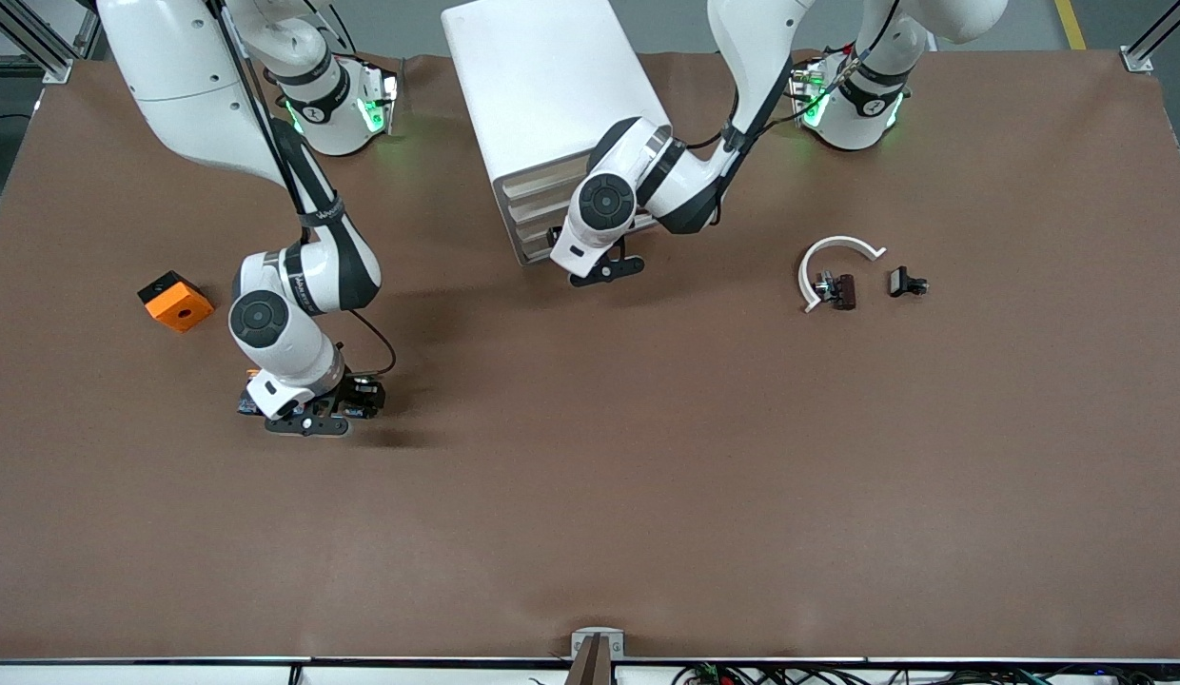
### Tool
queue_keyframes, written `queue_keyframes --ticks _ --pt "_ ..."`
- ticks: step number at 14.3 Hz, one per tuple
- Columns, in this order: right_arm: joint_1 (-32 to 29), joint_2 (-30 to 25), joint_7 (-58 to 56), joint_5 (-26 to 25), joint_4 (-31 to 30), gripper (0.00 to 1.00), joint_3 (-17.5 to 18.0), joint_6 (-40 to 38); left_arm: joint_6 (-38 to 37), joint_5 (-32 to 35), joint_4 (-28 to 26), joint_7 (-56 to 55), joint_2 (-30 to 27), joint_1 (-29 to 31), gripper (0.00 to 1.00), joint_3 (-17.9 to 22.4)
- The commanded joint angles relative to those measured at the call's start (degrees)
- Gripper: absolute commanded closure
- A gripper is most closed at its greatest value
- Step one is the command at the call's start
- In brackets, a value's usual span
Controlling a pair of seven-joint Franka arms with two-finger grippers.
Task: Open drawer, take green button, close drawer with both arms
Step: 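Push the drawer shut with the left gripper while the right gripper lowers button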
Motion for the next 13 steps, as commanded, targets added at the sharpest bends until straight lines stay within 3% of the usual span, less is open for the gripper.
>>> queue_keyframes --ticks 1,4,9,13 --pt "-0.91 -3.20 -0.64 -0.18 -0.19 0.00 1.04 -1.51 -0.92 2.07 4.54 -1.10 -0.85 4.20 0.00 1.57" --pt "-0.91 -6.10 -0.82 -0.18 3.23 0.00 1.12 -10.09 -1.27 8.13 9.99 -1.01 -1.64 10.43 0.00 1.84" --pt "-1.88 -9.18 -4.23 -0.09 15.09 0.00 0.86 -31.97 -6.97 17.62 11.59 -0.57 -8.65 18.96 0.00 1.75" --pt "-7.67 -12.61 -14.77 -0.09 20.20 0.00 0.86 -44.56 -11.81 22.47 12.11 7.84 -14.72 26.08 0.00 1.67"
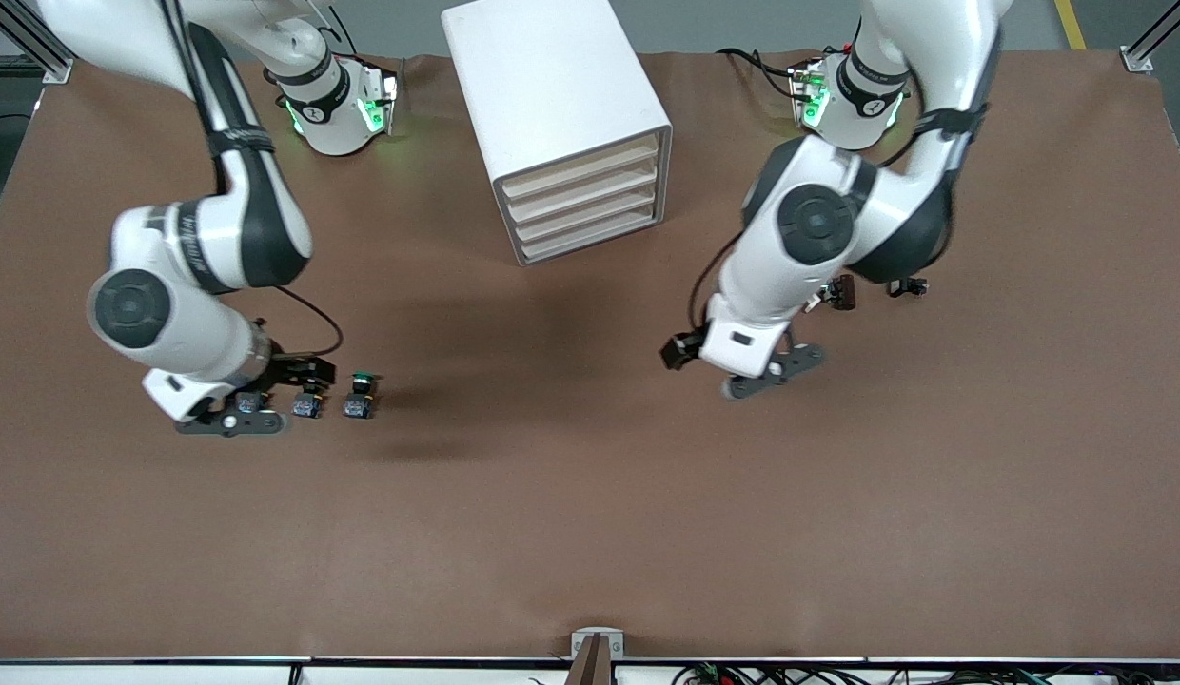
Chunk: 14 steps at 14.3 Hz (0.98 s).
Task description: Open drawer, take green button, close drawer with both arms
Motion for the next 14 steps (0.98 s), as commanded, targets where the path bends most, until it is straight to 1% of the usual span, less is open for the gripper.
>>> queue_keyframes --ticks 1,3,4,5,6,8,11,14 --pt "-5.36 -2.19 -7.69 -0.17 3.29 0.00 0.86 -7.26 -4.94 2.08 -0.42 7.21 -5.13 5.18 0.00 -0.44" --pt "-7.48 -2.29 -10.26 -0.17 7.15 0.00 0.77 -12.88 -9.16 1.91 0.80 11.89 -6.98 8.69 0.00 -0.36" --pt "-8.01 -2.29 -10.35 -0.26 9.44 0.00 0.77 -16.13 -12.84 2.17 3.42 12.34 -7.25 11.58 0.00 -0.44" --pt "-8.28 -2.37 -10.44 -0.35 11.11 0.00 0.68 -18.43 -16.88 2.26 6.41 12.43 -6.91 13.09 0.00 -0.36" --pt "-8.37 -2.37 -10.53 -0.78 12.96 0.00 0.68 -20.02 -19.88 2.35 8.09 13.04 -6.73 14.06 0.00 -0.36" --pt "-8.28 -2.37 -10.26 -1.14 16.30 0.00 0.60 -23.36 -22.36 6.19 9.59 16.63 -7.25 16.61 0.00 -0.44" --pt "-9.33 -2.37 -10.35 -1.22 17.28 0.00 0.16 -24.25 -27.01 6.48 12.14 21.38 -8.65 19.34 0.00 -0.80" --pt "-8.90 -2.02 -9.74 -4.73 21.13 0.00 0.33 -25.91 -29.21 6.13 12.15 27.87 -11.37 21.54 0.00 -0.88"
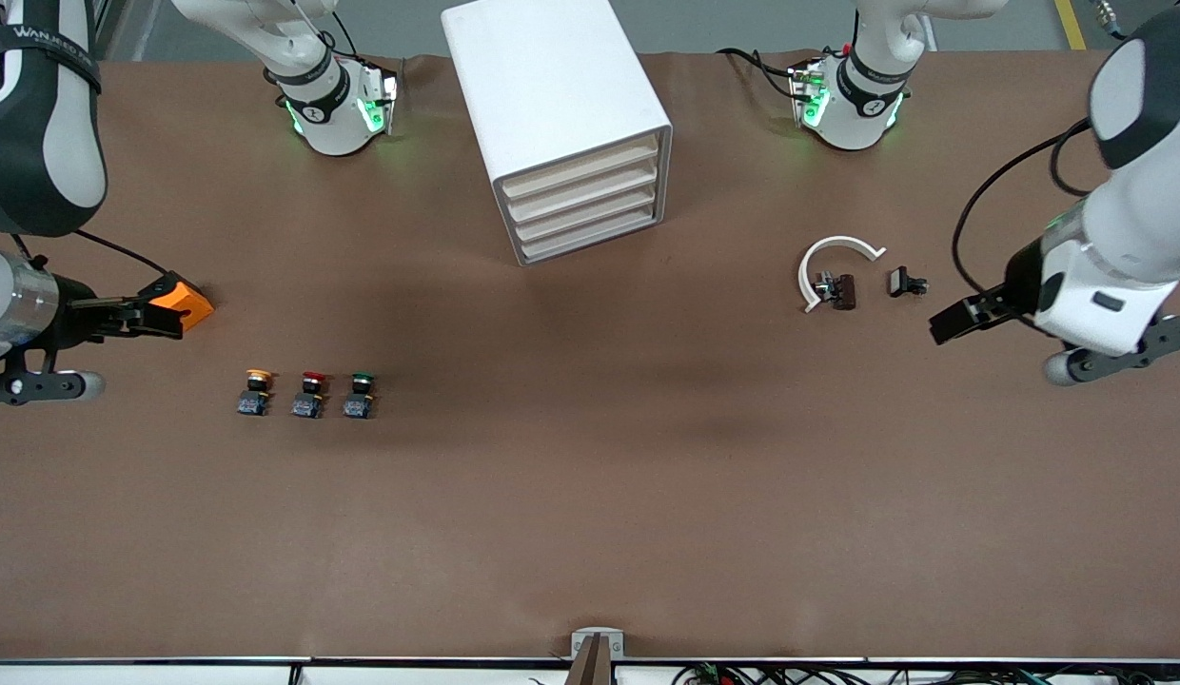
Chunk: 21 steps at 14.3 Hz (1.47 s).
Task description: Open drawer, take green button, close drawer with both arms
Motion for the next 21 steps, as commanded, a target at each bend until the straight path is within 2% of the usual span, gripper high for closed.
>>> queue_keyframes --ticks 1,5,7,8,13,15,18,21 --pt "-0.53 0.41 0.43 -2.30 5.37 0.00 0.62 -3.46 -2.72 0.32 0.15 7.08 -3.60 1.84 0.00 -0.70" --pt "-1.41 0.06 0.87 -1.69 8.98 0.00 0.62 -6.37 -4.48 -0.21 -0.21 14.21 -6.06 5.01 0.00 -0.87" --pt "-2.38 -2.65 1.04 3.55 8.38 0.00 0.62 -7.50 -7.54 -0.30 -0.64 17.47 -8.09 5.01 0.00 -0.78" --pt "-2.21 -3.19 2.09 4.28 7.41 0.00 0.71 -9.69 -7.64 -0.30 -0.65 17.57 -9.40 5.01 0.00 -0.78" --pt "-2.29 -3.45 1.92 4.11 8.02 0.00 0.71 -9.62 -8.00 -0.22 -5.12 18.62 -13.37 5.10 0.00 -2.19" --pt "-2.55 -5.89 2.19 5.07 8.37 0.00 0.62 -10.06 -8.26 -0.04 -6.53 21.85 -13.46 6.93 0.00 -4.11" --pt "-3.52 -7.94 1.84 5.08 7.05 0.00 0.62 -11.37 -7.91 0.22 -8.55 23.01 -14.68 7.73 0.00 -5.26" --pt "-3.79 -10.21 1.75 4.99 2.86 0.00 0.54 -10.33 -7.39 0.31 -12.85 23.89 -18.81 9.57 0.00 -8.33"
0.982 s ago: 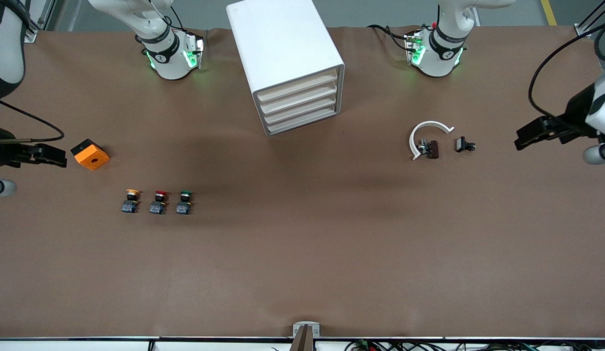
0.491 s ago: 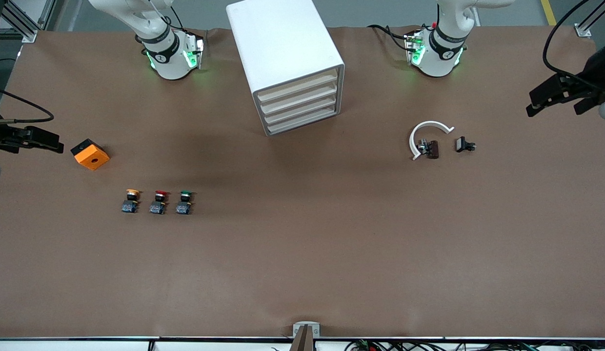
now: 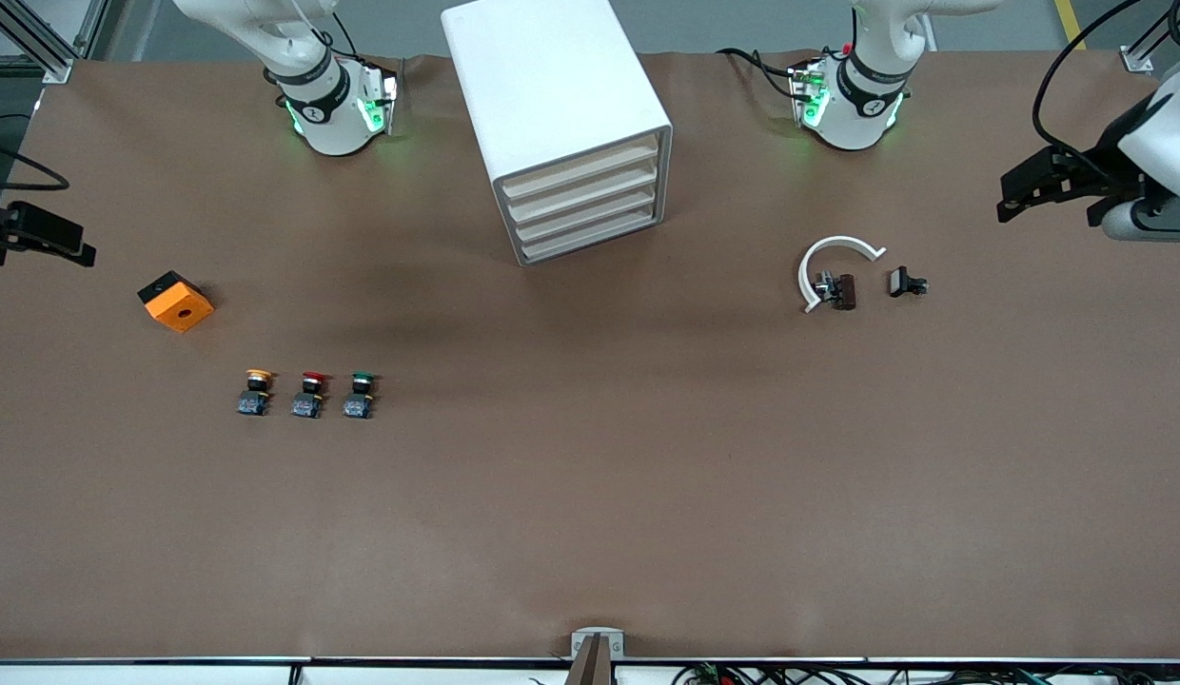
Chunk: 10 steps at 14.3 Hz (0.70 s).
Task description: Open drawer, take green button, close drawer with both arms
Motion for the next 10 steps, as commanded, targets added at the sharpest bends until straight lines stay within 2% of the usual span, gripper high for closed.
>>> queue_keyframes --ticks 1,4,7,10 --pt "-1.10 -4.45 0.29 0.55 -7.49 0.00 0.12 3.17 1.78 0.28 -5.79 1.58 -6.09 4.51 0.00 -3.89" --pt "-0.93 -9.39 -0.40 0.46 -15.41 0.00 -1.82 8.28 3.80 0.02 -9.40 1.67 -8.37 5.23 0.00 -4.42" --pt "-2.16 -10.18 -1.02 0.46 -16.30 0.00 -1.30 8.38 5.56 0.19 -12.83 1.58 -10.40 4.88 0.00 -4.42" --pt "-2.60 -11.24 -1.02 0.46 -17.19 0.00 -1.21 8.46 6.44 0.63 -12.58 1.15 -10.14 4.88 0.00 -4.42"
